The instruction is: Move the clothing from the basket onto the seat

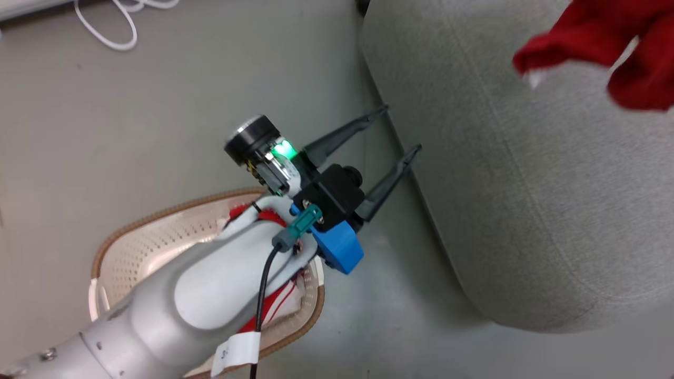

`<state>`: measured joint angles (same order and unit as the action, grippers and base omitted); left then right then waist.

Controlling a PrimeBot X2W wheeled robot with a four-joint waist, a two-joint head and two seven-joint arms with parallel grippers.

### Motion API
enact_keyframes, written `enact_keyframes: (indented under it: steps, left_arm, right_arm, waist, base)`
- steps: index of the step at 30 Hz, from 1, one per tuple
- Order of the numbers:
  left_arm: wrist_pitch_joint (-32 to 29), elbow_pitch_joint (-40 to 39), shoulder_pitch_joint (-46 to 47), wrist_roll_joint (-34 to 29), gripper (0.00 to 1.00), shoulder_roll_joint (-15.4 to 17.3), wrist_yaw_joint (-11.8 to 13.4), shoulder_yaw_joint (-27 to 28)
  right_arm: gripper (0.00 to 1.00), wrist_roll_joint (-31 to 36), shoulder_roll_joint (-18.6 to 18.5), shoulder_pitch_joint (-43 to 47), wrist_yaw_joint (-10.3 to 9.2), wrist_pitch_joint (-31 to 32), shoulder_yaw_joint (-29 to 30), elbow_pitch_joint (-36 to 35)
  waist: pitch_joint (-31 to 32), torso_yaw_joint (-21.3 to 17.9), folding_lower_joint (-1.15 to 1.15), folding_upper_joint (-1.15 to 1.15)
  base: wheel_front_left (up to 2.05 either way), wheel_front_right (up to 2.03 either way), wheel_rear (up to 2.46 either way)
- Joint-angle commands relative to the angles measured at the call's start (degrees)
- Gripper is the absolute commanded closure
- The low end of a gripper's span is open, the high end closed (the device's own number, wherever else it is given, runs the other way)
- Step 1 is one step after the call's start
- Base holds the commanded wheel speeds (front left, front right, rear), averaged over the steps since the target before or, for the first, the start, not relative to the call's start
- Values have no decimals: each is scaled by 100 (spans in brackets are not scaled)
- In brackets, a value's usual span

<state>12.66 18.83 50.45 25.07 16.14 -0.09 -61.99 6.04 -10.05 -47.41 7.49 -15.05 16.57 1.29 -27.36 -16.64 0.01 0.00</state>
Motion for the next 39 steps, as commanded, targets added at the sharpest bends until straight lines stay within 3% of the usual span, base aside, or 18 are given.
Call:
enact_keyframes:
  steps: [1,9,14,32,39]
  left_arm:
    - [-39,-71,161,-60,0,96,-4,28]
    - [-298,-560,537,-261,0,526,9,67]
    - [-433,-772,649,-351,0,691,-11,15]
    - [-567,-1056,664,-340,0,889,76,-68]
    - [-519,-1000,650,-309,0,901,71,-95]
  right_arm:
    - [100,41,-148,-239,1,-20,167,-26]
    - [100,-209,-1053,-1079,1,-20,1317,551]
    - [100,-94,-1191,-1081,1,-21,1667,1095]
    - [100,204,-30,106,1,-20,2027,2181]
    - [100,211,171,313,1,-21,2136,2497]
  waist:
    - [-540,101,-1,0]
    - [-1437,83,-1,0]
    - [-1761,72,-1,0]
    - [-1980,56,-1,0]
    - [-1927,87,-1,0]
  base:
    - [0,0,0]
    - [0,0,0]
    - [0,0,0]
    - [0,0,0]
    - [0,0,0]
